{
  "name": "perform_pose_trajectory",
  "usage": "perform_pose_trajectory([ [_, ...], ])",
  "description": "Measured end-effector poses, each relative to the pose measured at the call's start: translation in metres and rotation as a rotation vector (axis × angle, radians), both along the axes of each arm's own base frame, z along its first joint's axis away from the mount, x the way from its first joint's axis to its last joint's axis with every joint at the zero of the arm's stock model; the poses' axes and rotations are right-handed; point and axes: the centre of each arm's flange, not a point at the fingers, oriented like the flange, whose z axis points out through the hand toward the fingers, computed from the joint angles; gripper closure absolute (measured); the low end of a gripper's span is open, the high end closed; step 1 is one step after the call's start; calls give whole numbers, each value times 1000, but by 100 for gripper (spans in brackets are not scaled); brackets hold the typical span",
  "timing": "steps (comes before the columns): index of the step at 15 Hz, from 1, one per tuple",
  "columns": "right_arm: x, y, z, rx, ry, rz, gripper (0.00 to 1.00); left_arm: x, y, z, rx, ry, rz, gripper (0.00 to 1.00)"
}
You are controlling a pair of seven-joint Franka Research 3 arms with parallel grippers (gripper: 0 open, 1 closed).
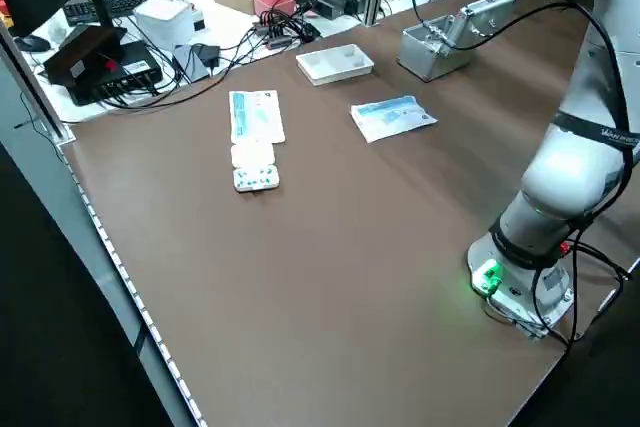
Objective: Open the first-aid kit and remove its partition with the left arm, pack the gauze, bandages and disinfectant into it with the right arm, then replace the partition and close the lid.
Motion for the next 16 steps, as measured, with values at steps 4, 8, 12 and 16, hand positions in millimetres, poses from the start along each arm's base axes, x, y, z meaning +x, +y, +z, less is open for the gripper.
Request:
perform_pose_trajectory([
  [4, 4, 139, 9, 53, 22, -50, 95, 4, -1, -8, -1, 8, -1, 0],
  [8, 3, 262, 20, 106, -60, -147, 95, 9, -2, -15, -3, 3, -2, 0],
  [12, -20, 402, 26, 146, -198, -285, 95, 15, -2, -24, -5, -2, -3, 0],
  [16, -41, 466, 8, 165, -262, -342, 95, 19, 0, -33, -6, 3, 1, 0],
])
